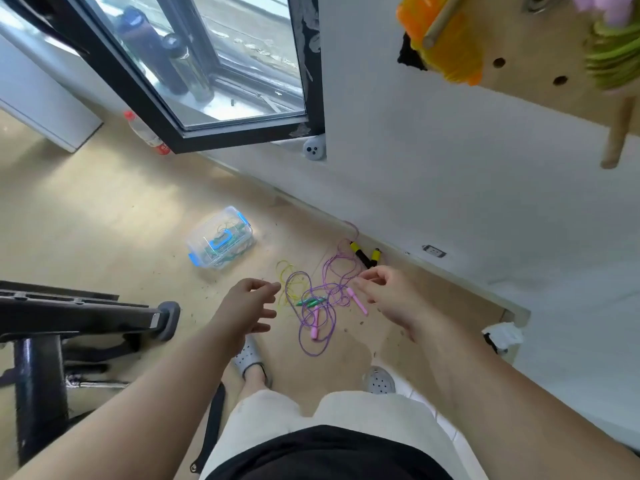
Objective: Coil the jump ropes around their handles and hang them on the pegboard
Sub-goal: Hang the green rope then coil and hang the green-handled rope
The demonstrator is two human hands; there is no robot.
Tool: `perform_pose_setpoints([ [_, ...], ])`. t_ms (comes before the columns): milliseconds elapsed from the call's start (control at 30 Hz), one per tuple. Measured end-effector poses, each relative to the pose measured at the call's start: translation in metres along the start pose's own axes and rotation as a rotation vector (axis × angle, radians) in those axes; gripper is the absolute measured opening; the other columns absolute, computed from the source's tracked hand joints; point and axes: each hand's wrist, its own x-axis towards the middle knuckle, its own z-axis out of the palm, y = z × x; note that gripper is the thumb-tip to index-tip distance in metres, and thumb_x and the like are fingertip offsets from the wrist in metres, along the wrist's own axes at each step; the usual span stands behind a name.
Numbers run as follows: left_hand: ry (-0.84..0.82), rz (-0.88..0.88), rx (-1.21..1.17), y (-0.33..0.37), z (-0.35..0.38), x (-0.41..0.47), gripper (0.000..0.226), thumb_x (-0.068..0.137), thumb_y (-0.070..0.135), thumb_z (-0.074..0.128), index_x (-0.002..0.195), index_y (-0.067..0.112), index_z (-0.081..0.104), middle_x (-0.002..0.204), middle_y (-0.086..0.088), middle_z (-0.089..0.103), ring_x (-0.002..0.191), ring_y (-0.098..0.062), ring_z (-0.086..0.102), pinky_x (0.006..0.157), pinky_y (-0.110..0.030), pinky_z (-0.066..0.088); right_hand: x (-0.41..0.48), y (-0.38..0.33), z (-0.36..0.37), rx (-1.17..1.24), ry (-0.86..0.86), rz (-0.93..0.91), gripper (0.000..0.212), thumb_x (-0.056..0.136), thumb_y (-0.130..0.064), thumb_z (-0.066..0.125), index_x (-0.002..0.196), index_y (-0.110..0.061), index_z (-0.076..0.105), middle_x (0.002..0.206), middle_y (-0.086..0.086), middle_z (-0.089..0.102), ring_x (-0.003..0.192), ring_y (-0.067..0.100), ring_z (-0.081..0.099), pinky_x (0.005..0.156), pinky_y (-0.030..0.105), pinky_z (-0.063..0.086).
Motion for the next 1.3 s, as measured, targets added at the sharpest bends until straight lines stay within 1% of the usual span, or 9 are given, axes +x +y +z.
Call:
perform_pose_setpoints([
  [233, -0.028, -0.051, 0.037, -0.018, -0.07, 0.111, 0.023, 0.094, 0.035, 0.069, 0.107, 0.018, 0.062, 0.109, -0.01, 0.069, 0.091, -0.028, 0.071, 0.072, -0.04, 0.056, 0.068, -0.01, 0.099, 0.012, 0.066, 0.161, 0.022, 0.093, -0.044, 0.068, 0.103, -0.025, 0.067, 0.101, 0.001, 0.064, 0.087, 0.013, 0.059, 0.071, 0.025, 0.047],
  [367, -0.06, -0.06, 0.065, -0.024, -0.092, 0.179, 0.02, 0.095, 0.032, 0.068, 0.106, 0.017, 0.062, 0.107, -0.011, 0.068, 0.083, -0.024, 0.066, 0.07, -0.038, 0.052, 0.115, -0.005, 0.152, -0.037, 0.043, 0.244, 0.012, 0.094, -0.036, 0.068, 0.099, -0.025, 0.067, 0.1, -0.006, 0.065, 0.109, 0.013, 0.057, 0.09, 0.032, 0.049],
  [467, -0.096, -0.085, 0.118, -0.042, -0.092, 0.239, 0.023, 0.094, 0.034, 0.069, 0.107, 0.017, 0.062, 0.107, -0.01, 0.067, 0.083, -0.024, 0.065, 0.068, -0.036, 0.05, 0.16, 0.002, 0.181, -0.108, -0.02, 0.264, 0.02, 0.097, -0.035, 0.063, 0.112, -0.022, 0.063, 0.092, -0.002, 0.066, 0.084, 0.007, 0.059, 0.073, 0.022, 0.048],
  [567, -0.11, -0.097, 0.172, -0.07, -0.079, 0.304, 0.025, 0.093, 0.036, 0.069, 0.108, 0.018, 0.061, 0.107, -0.009, 0.066, 0.082, -0.023, 0.065, 0.067, -0.034, 0.05, 0.215, 0.027, 0.201, -0.159, -0.024, 0.241, 0.027, 0.096, -0.036, 0.064, 0.118, -0.02, 0.063, 0.11, 0.001, 0.065, 0.084, 0.008, 0.051, 0.057, 0.008, 0.041],
  [667, -0.113, -0.104, 0.264, -0.111, -0.056, 0.377, 0.027, 0.092, 0.035, 0.07, 0.11, 0.017, 0.06, 0.104, -0.01, 0.066, 0.079, -0.023, 0.062, 0.064, -0.033, 0.047, 0.282, 0.078, 0.223, -0.185, -0.008, 0.262, 0.035, 0.094, -0.039, 0.065, 0.123, -0.021, 0.063, 0.112, -0.004, 0.063, 0.1, 0.009, 0.059, 0.087, 0.026, 0.052],
  [733, -0.108, -0.078, 0.384, -0.143, -0.041, 0.427, 0.033, 0.091, 0.034, 0.07, 0.117, 0.017, 0.059, 0.098, -0.006, 0.065, 0.08, -0.023, 0.062, 0.066, -0.031, 0.046, 0.326, 0.116, 0.238, -0.204, -0.008, 0.272, 0.036, 0.093, -0.038, 0.066, 0.124, -0.021, 0.064, 0.115, -0.002, 0.065, 0.107, 0.015, 0.061, 0.098, 0.036, 0.05],
  [900, -0.179, 0.053, 0.832, -0.205, -0.016, 0.538, 0.053, 0.091, 0.041, 0.069, 0.136, 0.02, 0.052, 0.124, -0.007, 0.058, 0.101, -0.025, 0.059, 0.086, -0.033, 0.047, 0.427, 0.198, 0.279, -0.302, -0.065, 0.268, 0.042, 0.091, -0.04, 0.065, 0.129, -0.022, 0.063, 0.123, -0.002, 0.064, 0.112, 0.016, 0.059, 0.095, 0.031, 0.046],
  [1100, -0.176, 0.065, 0.872, -0.25, 0.014, 0.648, 0.056, 0.09, 0.041, 0.069, 0.139, 0.02, 0.05, 0.123, -0.008, 0.061, 0.11, -0.028, 0.06, 0.094, -0.036, 0.049, 0.533, 0.258, 0.32, -0.338, -0.085, 0.227, 0.041, 0.091, -0.041, 0.064, 0.128, -0.023, 0.062, 0.129, 0.001, 0.061, 0.116, 0.021, 0.059, 0.096, 0.031, 0.046],
  [1300, -0.217, 0.312, 1.167, -0.283, 0.042, 0.71, 0.066, 0.085, 0.04, 0.07, 0.144, 0.024, 0.044, 0.137, -0.007, 0.042, 0.119, -0.033, 0.057, 0.094, -0.038, 0.049, 0.597, 0.305, 0.344, -0.429, -0.1, 0.216, 0.041, 0.091, -0.044, 0.064, 0.126, -0.023, 0.064, 0.131, 0.002, 0.062, 0.118, 0.023, 0.059, 0.099, 0.032, 0.048],
])
